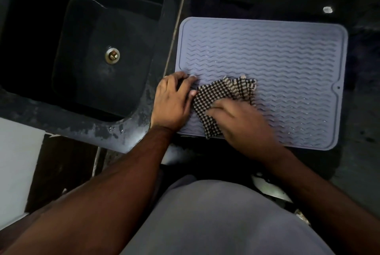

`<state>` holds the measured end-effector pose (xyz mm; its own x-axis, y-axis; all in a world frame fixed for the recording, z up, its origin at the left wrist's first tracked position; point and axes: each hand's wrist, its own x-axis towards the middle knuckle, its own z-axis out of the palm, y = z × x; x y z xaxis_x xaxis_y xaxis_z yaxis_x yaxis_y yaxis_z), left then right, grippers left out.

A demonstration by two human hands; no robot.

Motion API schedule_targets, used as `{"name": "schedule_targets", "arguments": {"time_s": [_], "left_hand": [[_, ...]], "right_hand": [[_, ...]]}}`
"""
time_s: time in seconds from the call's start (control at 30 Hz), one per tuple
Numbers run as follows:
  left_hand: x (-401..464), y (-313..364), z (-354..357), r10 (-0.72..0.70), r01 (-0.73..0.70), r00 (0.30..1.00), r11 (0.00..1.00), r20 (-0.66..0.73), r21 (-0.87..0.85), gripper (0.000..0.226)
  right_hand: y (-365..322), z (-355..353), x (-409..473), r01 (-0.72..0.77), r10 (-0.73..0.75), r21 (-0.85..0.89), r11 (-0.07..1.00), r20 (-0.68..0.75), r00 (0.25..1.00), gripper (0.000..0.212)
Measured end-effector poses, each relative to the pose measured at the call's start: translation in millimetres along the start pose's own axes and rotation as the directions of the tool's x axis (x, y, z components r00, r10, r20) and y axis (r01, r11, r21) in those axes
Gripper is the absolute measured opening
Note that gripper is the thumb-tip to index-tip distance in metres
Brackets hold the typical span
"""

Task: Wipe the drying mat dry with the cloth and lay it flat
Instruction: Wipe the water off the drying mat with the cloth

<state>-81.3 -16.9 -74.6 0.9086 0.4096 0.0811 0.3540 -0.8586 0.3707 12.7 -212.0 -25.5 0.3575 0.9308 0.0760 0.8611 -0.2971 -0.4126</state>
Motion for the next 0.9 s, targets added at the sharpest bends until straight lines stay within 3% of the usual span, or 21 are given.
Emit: {"name": "schedule_targets", "arguments": {"time_s": [0.07, 0.17, 0.43, 0.53, 0.63, 0.7, 0.9], "left_hand": [[-0.2, 0.6, -0.4, 0.005, -0.006, 0.999, 0.999, -0.036, -0.041, 0.037], [-1.1, 1.5, -0.9, -0.063, 0.053, 0.99, 0.996, -0.125, -0.078, 0.039], [-1.0, -0.4, 1.6, -0.043, 0.028, 0.983, 0.996, -0.179, -0.083, 0.039], [-0.5, -3.7, 2.6, -0.044, 0.034, 0.988, 0.997, -0.145, -0.071, 0.036], [-1.4, -7.5, 4.8, -0.062, 0.049, 0.986, 0.995, -0.157, -0.084, 0.034], [-1.6, -11.5, 7.8, -0.076, 0.063, 0.982, 0.995, -0.171, -0.076, 0.033], [-2.4, -15.5, 9.9, -0.142, 0.12, 0.968, 0.986, -0.205, -0.118, 0.032]], "right_hand": [[-0.8, 18.3, 14.8, 0.087, -0.081, -0.051, 0.995, 0.123, 0.989, 0.045], [0.3, 37.4, 27.2, 0.005, 0.029, -0.157, 0.988, 0.215, 0.976, 0.059], [-2.3, 46.3, 26.8, -0.003, 0.049, -0.261, 0.965, 0.171, 0.984, 0.06], [11.1, 33.1, 20.4, 0.092, -0.051, -0.158, 0.983, 0.248, 0.967, 0.072], [43.8, 14.2, -1.8, 0.261, -0.163, -0.271, 0.927, 0.336, 0.928, 0.083], [58.4, 14.2, -9.0, 0.318, -0.193, -0.33, 0.889, 0.359, 0.913, 0.079], [55.5, 26.3, 2.5, 0.341, -0.267, -0.315, 0.886, 0.254, 0.93, 0.065]]}}
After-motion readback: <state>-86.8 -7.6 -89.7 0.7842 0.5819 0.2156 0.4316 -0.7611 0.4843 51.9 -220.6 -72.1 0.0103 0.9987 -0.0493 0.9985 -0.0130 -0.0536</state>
